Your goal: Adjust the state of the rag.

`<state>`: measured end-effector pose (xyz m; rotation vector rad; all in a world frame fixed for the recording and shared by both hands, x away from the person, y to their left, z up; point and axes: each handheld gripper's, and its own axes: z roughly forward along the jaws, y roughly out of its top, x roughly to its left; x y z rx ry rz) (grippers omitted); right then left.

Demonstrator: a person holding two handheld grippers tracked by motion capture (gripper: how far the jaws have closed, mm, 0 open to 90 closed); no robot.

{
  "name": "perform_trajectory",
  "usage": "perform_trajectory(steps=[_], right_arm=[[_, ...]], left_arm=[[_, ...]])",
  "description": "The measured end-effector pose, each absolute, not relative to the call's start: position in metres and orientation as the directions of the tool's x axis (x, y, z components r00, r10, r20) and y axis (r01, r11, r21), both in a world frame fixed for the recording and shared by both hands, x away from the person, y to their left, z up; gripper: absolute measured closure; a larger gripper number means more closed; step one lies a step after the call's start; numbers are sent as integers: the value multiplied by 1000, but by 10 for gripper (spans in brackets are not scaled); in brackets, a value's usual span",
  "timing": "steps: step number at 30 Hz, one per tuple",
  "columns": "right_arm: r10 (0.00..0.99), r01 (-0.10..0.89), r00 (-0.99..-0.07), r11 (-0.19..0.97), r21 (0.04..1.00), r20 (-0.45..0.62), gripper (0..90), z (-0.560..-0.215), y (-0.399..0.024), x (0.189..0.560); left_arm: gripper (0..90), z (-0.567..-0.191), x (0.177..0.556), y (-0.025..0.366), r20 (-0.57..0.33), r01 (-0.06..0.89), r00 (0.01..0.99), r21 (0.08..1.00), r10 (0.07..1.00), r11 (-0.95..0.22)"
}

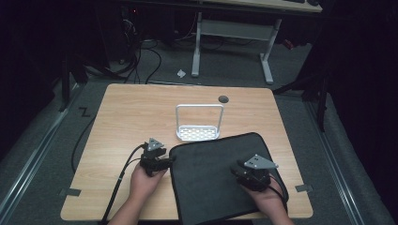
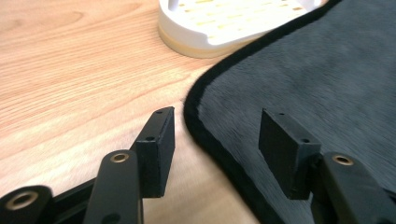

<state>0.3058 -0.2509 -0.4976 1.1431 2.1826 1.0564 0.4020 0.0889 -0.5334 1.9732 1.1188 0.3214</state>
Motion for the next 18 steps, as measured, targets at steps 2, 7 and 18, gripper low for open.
perform_trajectory(steps=[2, 7, 18], right_arm=[[810, 460, -585, 377, 804, -45, 562, -496, -238, 301], [743, 423, -669, 418, 804, -35, 527, -498, -202, 283], [569, 360, -822, 537, 763, -12, 487, -512, -120, 257]], left_arm=[[450, -536, 406, 85, -153, 588, 572, 761, 806, -273], [549, -537, 407, 76, -134, 574, 564, 774, 815, -269], [806, -538, 415, 80, -213, 613, 547, 761, 810, -214]])
